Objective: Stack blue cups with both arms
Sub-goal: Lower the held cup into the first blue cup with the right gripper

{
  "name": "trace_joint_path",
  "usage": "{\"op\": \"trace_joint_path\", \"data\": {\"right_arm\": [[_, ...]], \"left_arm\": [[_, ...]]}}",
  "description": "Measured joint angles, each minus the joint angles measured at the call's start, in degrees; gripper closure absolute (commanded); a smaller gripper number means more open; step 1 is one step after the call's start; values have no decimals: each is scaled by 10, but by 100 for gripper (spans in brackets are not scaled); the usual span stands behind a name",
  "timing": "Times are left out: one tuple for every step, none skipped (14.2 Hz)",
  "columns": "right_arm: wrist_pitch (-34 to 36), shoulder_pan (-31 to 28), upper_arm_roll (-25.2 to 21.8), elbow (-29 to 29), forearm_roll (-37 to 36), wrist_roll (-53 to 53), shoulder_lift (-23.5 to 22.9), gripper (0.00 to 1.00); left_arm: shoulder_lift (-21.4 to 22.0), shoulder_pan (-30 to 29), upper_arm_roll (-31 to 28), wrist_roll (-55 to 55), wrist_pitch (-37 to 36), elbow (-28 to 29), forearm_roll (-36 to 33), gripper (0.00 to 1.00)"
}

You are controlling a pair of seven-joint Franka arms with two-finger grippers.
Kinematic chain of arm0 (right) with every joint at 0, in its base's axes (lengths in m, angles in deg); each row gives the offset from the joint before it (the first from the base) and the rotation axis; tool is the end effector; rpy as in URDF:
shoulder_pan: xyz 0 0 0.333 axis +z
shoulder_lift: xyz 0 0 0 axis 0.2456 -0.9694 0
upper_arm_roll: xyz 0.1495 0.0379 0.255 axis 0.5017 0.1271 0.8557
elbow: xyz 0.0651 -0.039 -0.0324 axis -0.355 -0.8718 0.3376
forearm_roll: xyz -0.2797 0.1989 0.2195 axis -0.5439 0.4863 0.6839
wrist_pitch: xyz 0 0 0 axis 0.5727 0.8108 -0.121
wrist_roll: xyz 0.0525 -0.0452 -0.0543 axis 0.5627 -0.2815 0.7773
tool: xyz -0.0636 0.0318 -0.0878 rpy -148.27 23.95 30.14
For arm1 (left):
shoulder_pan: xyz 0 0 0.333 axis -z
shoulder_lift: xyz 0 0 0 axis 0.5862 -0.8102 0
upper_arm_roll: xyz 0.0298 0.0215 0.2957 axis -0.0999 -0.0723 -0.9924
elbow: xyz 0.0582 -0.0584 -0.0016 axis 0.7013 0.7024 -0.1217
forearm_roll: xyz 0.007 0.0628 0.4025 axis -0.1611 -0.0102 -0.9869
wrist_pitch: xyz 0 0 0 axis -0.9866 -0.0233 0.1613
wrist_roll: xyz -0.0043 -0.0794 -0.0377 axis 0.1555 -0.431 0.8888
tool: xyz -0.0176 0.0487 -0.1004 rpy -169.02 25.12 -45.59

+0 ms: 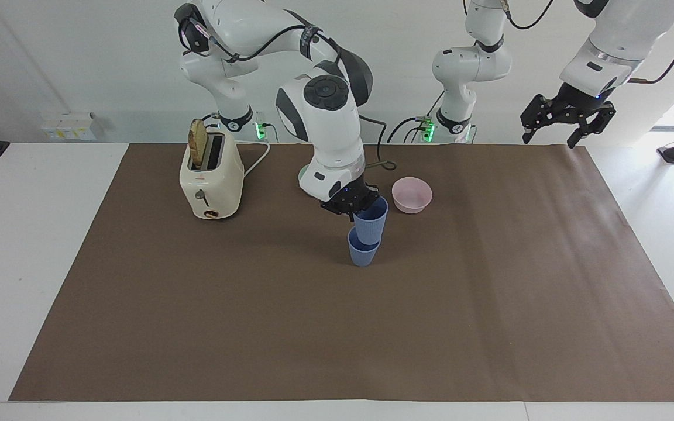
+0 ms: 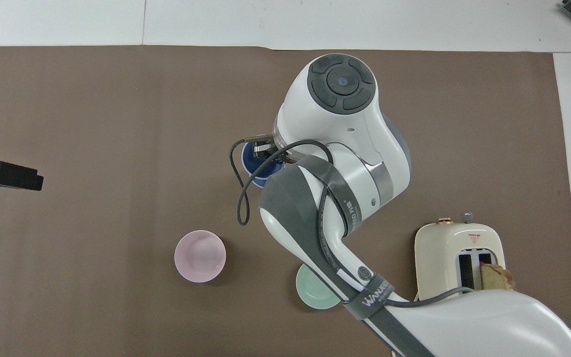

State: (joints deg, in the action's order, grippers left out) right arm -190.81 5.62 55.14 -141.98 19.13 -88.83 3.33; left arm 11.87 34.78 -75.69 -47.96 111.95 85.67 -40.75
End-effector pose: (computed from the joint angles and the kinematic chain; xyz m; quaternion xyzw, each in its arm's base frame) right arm 0.6081 0.3740 0.4596 -0.9962 -0.0363 -0.0023 0.0797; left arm 0.5354 -0.0460 0.6346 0.9964 -0.0828 -0.0006 0.0183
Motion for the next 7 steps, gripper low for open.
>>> {"op": "trace_joint_path", "data": {"right_arm": [[0,-1,0,-3,0,0,0,100],[0,-1,0,-7,0,0,-1,100],[-4,0,0,-13,0,0,-1,100],[-11,0,0,-20,0,0,-1,100],[-17,0,0,-28,0,0,-2,100],[-22,0,0,-34,0,0,-3,100],[-25,0,0,-38,0,0,-4,100]], "left_arm": [[0,0,0,0,0,0,0,0],[0,0,0,0,0,0,0,0],[0,0,0,0,0,0,0,0],[0,0,0,0,0,0,0,0],[0,0,0,0,0,0,0,0],[0,0,0,0,0,0,0,0],[0,0,0,0,0,0,0,0]]}}
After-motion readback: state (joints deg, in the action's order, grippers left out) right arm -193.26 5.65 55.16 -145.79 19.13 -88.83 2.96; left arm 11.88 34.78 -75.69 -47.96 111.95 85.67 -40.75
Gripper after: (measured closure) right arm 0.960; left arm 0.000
